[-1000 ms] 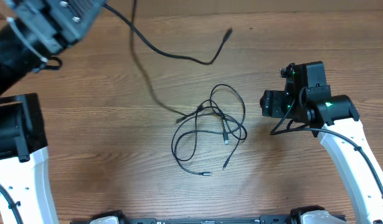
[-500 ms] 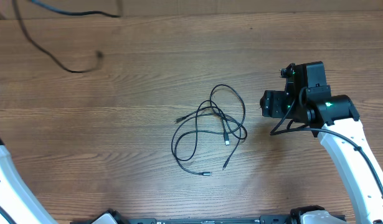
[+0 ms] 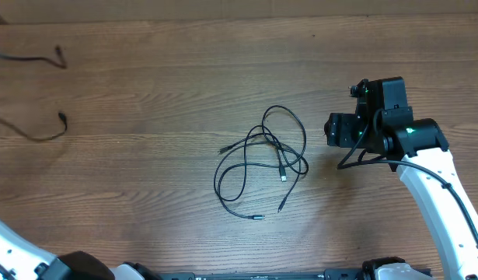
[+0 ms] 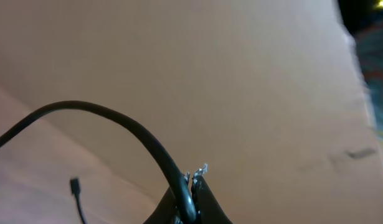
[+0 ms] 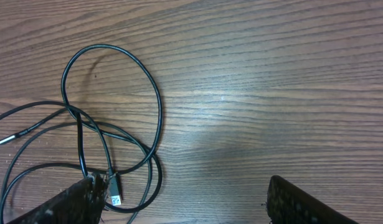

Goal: Untangle cables
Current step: 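Lower the cable at the table's left edge and withdraw the left gripper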

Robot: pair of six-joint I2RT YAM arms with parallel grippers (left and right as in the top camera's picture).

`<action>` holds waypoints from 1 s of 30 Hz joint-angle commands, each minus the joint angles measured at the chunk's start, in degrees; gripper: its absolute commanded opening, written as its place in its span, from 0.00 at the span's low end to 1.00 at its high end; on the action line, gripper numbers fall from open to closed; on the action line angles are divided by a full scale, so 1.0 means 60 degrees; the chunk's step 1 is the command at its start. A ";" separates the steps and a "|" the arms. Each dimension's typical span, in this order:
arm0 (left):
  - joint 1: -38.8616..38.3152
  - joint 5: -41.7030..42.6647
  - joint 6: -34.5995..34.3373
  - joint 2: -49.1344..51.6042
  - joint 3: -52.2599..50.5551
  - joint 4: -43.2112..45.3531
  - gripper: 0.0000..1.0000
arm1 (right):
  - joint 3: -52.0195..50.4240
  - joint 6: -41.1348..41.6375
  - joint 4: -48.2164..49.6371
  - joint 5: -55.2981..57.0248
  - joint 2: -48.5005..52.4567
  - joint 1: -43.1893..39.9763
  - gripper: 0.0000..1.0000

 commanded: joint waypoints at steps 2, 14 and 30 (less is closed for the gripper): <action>0.0896 -0.2211 0.1803 0.0488 0.0120 -0.1891 0.04 | 0.0127 0.0004 0.0073 -0.0022 -0.0033 -0.0015 0.82; 0.1654 -0.7996 0.1045 0.0703 0.0120 -0.5523 0.04 | 0.0127 0.0007 0.0233 -0.0022 -0.0033 -0.0015 0.85; 0.1417 -0.9136 0.0699 0.1038 -0.0138 -0.7012 0.04 | 0.0127 0.0004 0.0237 -0.0022 -0.0033 -0.0015 0.85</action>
